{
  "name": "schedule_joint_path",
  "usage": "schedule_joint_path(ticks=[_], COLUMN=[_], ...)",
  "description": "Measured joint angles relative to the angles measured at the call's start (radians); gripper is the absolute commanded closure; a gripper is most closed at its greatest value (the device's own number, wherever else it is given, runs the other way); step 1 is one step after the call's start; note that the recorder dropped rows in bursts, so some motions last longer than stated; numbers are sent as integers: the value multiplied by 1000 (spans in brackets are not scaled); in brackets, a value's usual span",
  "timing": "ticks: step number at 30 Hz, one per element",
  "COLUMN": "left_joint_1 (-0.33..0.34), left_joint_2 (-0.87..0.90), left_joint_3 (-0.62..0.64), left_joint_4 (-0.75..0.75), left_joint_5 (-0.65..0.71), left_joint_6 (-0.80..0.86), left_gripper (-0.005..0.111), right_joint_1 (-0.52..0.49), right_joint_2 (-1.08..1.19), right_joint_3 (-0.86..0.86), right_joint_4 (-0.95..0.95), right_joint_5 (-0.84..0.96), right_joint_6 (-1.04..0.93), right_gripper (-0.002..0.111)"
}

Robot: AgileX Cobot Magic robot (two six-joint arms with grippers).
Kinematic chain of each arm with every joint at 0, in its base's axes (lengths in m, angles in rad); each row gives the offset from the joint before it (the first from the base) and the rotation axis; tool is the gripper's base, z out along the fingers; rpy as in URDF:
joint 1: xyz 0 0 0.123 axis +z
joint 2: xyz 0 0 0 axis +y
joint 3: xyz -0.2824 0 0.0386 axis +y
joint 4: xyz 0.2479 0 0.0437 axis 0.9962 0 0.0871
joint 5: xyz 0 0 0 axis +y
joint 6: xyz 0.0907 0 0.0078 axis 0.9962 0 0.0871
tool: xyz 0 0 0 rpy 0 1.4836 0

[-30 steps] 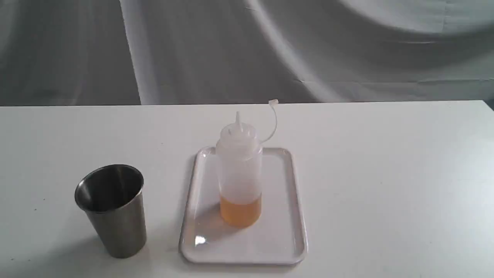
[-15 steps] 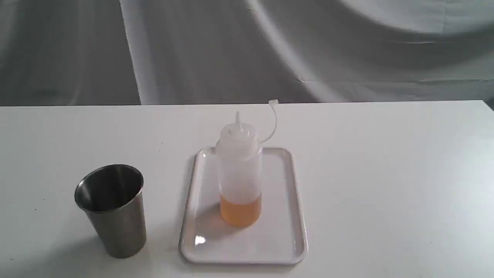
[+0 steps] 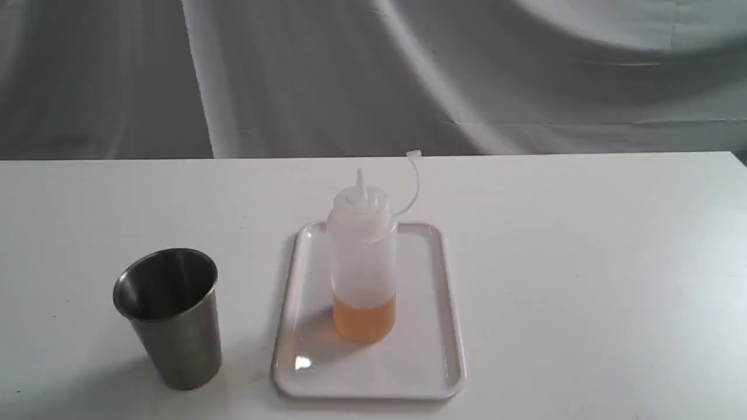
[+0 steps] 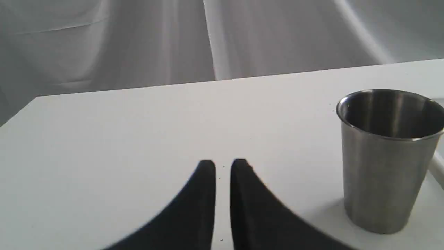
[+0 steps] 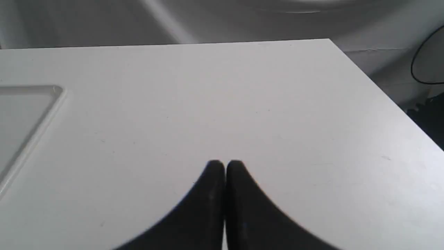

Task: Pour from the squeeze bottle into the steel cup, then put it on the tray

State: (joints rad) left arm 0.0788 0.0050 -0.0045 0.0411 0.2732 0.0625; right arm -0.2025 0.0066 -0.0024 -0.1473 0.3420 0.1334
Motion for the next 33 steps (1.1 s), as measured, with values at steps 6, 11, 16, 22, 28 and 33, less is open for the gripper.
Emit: schedule_joint_path(ticks=[6,11,16,22,28,33], left_joint_1=[0,0,0,0,0,0], left_joint_2=[0,0,0,0,0,0], left_joint_3=[0,0,0,0,0,0], left_joint_4=[0,0,0,0,0,0], left_joint_5=[0,0,0,0,0,0], left_joint_6=[0,0,0,0,0,0], left_gripper=[98,98,98,98,98,98], right_joint_1=[12,12,12,12,12,12], right_joint_2=[0,0,0,0,0,0], right_joint_3=[0,0,0,0,0,0], right_joint_4=[0,0,0,0,0,0], right_joint_5=[1,1,1,1,1,1], right_joint_6=[0,0,0,0,0,0], right_gripper=[108,108,108,108,108,108])
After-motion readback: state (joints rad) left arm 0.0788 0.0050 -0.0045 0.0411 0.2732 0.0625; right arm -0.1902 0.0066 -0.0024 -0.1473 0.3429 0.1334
